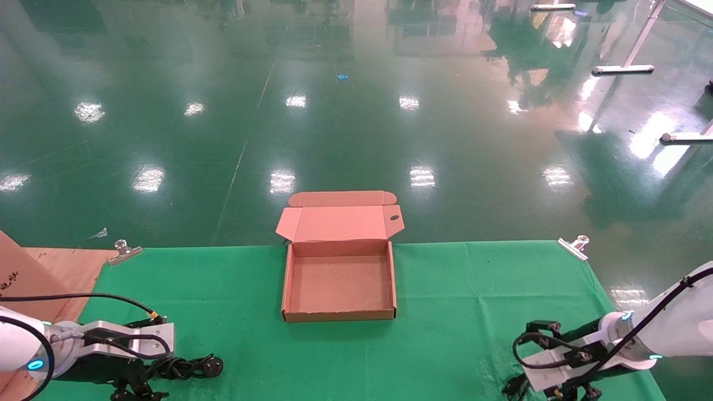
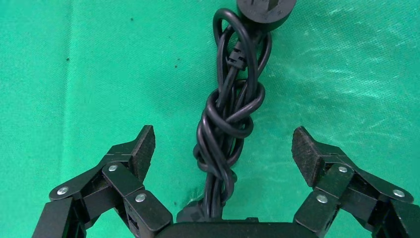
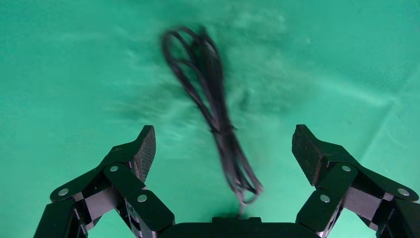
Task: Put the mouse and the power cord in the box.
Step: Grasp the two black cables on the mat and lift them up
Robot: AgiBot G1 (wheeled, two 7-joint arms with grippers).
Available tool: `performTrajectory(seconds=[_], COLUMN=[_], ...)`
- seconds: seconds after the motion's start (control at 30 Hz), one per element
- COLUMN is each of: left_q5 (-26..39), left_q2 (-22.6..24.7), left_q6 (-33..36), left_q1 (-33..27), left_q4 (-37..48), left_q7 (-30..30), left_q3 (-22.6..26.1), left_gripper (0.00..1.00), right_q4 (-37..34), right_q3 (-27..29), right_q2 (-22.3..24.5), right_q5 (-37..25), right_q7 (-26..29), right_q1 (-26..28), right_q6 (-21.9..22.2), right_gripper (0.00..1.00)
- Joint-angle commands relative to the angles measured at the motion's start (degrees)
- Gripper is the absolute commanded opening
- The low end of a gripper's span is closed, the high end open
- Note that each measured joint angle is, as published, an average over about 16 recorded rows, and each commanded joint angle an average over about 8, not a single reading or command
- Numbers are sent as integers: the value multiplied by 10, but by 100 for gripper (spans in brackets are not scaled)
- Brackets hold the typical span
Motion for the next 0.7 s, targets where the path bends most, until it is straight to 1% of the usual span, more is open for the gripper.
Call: performTrajectory(seconds=[0.03,0.07,0.17,0.3,0.33,0.7], left_q5=[-1,-1,-2,-2,-2,-6], left_q2=[1,1,0,-3,-4,-13], left_q6=[-5,-7,-13,-12,-11,2], left_q1=[2,2,2,1,1,1], left_q4=[0,0,1,1,2,4], left_q7=[1,1,0,2,2,6], left_q3=[-1,-1,-1,-1,-1,-4], left_gripper=[100,93,56,6,0,0], right_q4=[1,1,1,0,0,-3], right_q3=[1,2,3,4,4,5], right_q2=[-1,-2,-3,-4,-4,-5], right_q5=[2,3,4,5,6,7], right_q7=[3,4,6,6,6,7], right_q1=[-4,-5,-10,-14,-15,-14], right_q6=[20,27,45,54,55,55], right_gripper=[100,92,56,6,1,0])
